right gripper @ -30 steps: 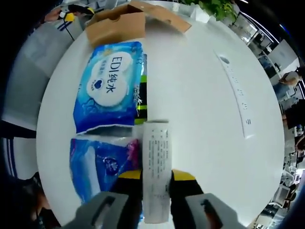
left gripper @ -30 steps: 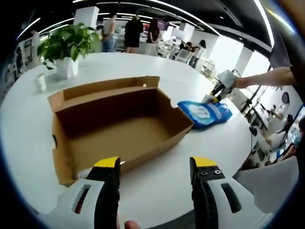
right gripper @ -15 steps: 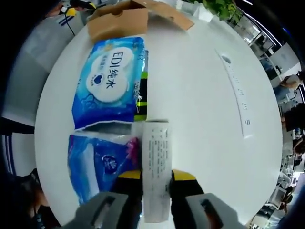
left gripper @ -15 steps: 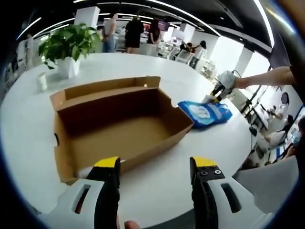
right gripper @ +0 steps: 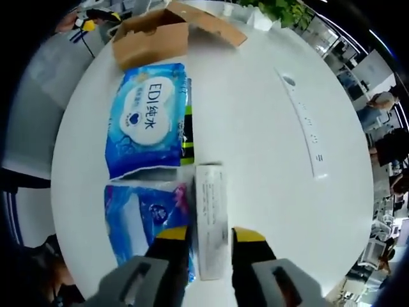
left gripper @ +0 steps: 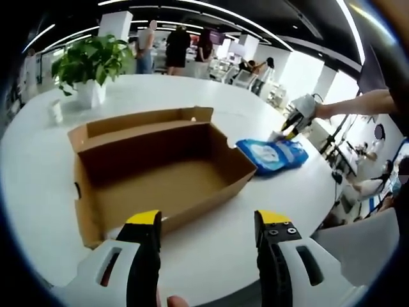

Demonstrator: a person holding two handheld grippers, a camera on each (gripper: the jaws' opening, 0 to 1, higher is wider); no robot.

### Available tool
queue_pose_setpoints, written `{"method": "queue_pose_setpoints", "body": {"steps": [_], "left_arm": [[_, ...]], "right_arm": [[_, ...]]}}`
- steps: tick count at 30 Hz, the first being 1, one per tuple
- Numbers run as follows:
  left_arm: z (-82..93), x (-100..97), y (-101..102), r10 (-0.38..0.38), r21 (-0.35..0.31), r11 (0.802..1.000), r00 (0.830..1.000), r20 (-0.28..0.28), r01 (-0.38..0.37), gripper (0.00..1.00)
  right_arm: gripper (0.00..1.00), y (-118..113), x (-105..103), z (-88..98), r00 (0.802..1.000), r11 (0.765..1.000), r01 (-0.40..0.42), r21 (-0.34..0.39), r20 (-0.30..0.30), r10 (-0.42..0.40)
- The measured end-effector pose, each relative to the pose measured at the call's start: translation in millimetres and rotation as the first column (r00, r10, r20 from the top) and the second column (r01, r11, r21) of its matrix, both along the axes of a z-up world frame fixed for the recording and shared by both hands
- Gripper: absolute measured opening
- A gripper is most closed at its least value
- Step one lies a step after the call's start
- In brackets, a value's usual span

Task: Operate the shoe box by opening the lid, removing the specified soft item, and placing it in the target area until the item is outside and the box remains undamaged.

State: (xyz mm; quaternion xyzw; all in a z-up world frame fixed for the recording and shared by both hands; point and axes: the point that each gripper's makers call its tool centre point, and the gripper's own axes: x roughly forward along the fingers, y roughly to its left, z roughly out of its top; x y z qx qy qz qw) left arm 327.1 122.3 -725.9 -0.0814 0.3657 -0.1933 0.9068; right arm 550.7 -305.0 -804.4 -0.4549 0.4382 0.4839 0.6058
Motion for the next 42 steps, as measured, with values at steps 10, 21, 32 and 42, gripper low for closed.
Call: {"method": "queue_pose_setpoints", "body": {"steps": [10, 21, 32, 42], "left_arm": [[6.4, -1.7, -3, -0.003, -0.021, 1.000, 1.000, 0.020, 0.003, 0.60], [12.1, -7.7, -7, -0.013, -0.032, 0.999, 0.999, 0.034, 0.014, 0.60], [20.6, -9.5, -4, -0.021, -0.032, 0.999, 0.998, 0.052, 0.022, 0.60], [23.8, -11.0, 0, -0.015, -0.040, 0.999, 0.998, 0.059, 0.017, 0.60]], "right_arm": [[0.26, 14, -3, 27.2, 0.983, 0.975, 0.179, 0.135, 0.015, -0.182], [0.27, 42, -1, 67.9, 0.886, 0.800, 0.441, 0.407, -0.056, -0.460], [0.27, 75, -4, 97.4, 0.831, 0.665, 0.491, 0.563, -0.074, -0.551], [0.34, 125, -8, 124.5, 0.807, 0.541, 0.501, 0.675, -0.140, -0.573]]}}
